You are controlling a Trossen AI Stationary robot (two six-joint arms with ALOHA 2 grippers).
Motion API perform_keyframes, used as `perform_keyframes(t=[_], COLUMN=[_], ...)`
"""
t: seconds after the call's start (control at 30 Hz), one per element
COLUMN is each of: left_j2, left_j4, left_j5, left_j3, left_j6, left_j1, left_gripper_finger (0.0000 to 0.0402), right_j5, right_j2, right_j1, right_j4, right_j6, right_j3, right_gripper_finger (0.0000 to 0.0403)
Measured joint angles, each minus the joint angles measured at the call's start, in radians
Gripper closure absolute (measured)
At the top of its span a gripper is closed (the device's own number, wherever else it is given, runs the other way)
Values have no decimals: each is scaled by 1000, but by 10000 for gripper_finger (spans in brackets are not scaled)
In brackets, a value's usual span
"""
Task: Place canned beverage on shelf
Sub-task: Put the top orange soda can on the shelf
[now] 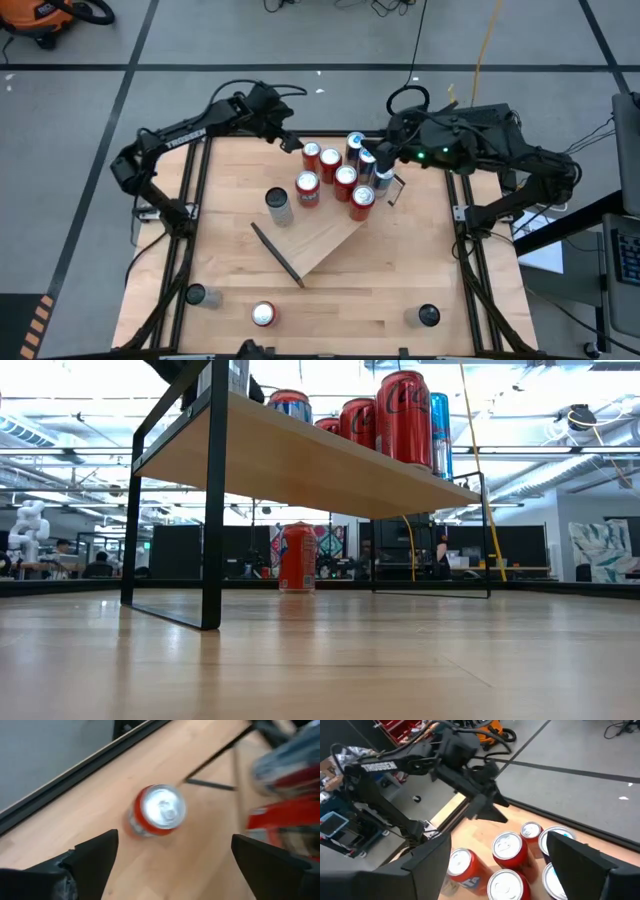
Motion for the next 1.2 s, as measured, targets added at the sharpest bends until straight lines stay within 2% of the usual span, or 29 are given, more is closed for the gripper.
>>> perform_keyframes(t=[0.3,0.57,1.2], left_j2=[95,138,278], left_j4=[59,130,187], left_j5=[-10,-101,-135], left_j3=[0,0,0], left_j6=[-1,-1,-2], left_j1=[-21,-53,-93], left_gripper_finger=[3,2,2], right_j5=[-29,-31,-55], right_j2=[29,29,29], right_j1=[1,8,20], right_j4=[20,19,7], right_j6=[30,36,30], right_j3=[0,0,0], right_gripper_finger=[96,96,96])
